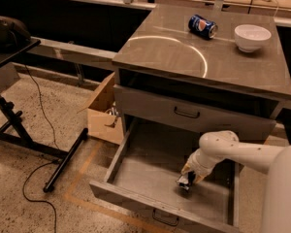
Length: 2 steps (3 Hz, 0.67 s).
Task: Pick rxbar blueberry from middle drawer and place on counter
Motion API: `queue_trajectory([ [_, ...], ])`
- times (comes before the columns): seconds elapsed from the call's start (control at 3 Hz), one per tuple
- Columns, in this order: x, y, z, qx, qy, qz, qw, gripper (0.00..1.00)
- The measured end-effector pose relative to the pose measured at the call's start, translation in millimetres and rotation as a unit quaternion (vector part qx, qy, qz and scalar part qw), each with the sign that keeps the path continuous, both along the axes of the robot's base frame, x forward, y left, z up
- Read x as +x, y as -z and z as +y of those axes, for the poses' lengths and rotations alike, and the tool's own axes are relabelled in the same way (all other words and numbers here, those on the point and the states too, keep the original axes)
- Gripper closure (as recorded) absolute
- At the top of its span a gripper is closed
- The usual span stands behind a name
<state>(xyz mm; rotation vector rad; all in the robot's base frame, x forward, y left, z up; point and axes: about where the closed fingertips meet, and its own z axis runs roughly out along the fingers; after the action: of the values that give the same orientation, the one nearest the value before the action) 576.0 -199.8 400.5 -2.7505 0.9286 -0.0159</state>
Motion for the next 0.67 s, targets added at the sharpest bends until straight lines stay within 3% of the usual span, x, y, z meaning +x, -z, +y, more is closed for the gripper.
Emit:
queue_trajectory([
  [0.67,-25.2,-58.0,-16.1,0.052,0.006,-0.013,0.9985,1.00],
])
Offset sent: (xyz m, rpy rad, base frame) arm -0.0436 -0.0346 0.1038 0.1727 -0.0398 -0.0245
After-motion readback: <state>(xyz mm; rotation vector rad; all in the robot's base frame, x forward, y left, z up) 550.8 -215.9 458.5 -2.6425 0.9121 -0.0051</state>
